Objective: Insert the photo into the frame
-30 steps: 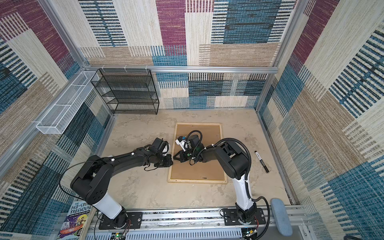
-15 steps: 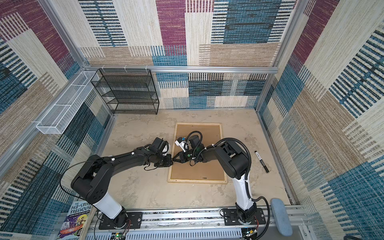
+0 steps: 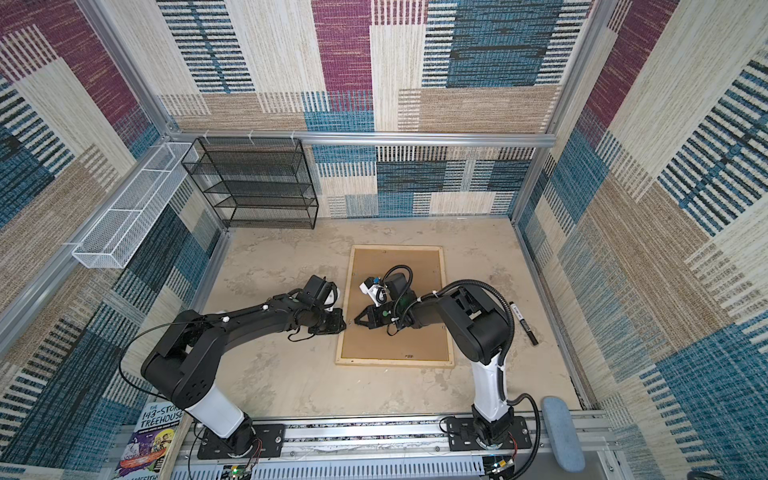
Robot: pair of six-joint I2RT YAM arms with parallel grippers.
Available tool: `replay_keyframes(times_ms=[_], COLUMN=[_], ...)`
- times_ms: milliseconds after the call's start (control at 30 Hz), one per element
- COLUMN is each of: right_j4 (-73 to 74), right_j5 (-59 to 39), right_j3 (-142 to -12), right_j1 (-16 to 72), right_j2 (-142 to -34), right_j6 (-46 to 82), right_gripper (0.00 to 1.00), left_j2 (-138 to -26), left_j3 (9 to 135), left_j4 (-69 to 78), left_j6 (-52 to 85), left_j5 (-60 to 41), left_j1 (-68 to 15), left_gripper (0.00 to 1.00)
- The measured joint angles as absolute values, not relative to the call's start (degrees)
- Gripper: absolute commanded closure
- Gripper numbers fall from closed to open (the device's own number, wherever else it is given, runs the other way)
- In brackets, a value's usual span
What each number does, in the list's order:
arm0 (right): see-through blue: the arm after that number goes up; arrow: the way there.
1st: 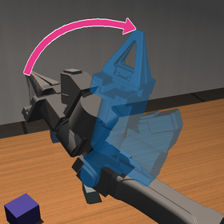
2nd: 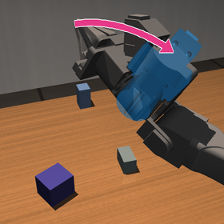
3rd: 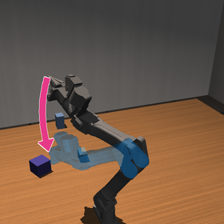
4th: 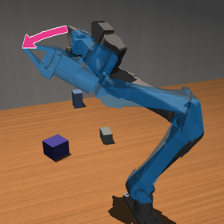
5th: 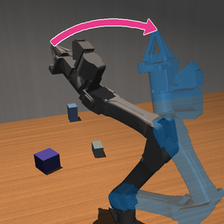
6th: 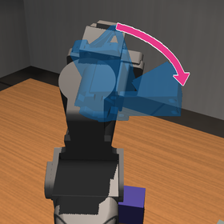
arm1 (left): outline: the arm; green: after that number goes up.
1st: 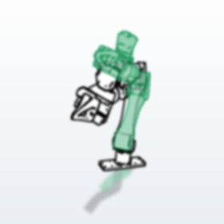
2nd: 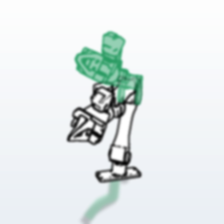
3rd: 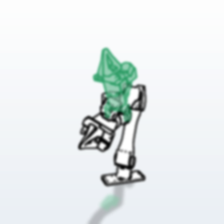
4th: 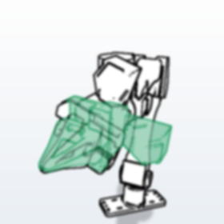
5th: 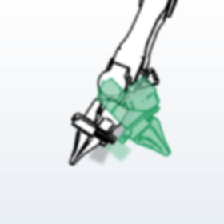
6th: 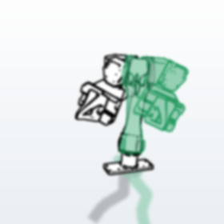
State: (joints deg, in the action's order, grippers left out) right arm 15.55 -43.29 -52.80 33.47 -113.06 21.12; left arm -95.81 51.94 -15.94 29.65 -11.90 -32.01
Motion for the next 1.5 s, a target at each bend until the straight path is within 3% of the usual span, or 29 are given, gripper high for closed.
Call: replay_keyframes(times_ms=[1100, 1267, 1500], right_j4=[24.62, 25.78, 22.22], right_j5=[-41.43, -40.34, -39.0], right_j3=[-54.85, -52.34, -50.61], right_j1=[35.11, 35.59, 35.73], right_j2=[-117.3, -115.37, -112.79], right_j6=[33.69, 33.32, 32.12], right_gripper=[0.99, 0.99, 0.99], left_j2=[-96.47, -96.44, -95.96], left_j3=[51.96, 52.07, 52.25], left_j4=[-15.77, -15.9, -16.14], left_j6=[29.85, 29.85, 29.85], left_j5=[-12.38, -12.21, -11.77], left_j1=[-32.36, -32.38, -32.36], left_gripper=[1.0, 0.88, 0.93])
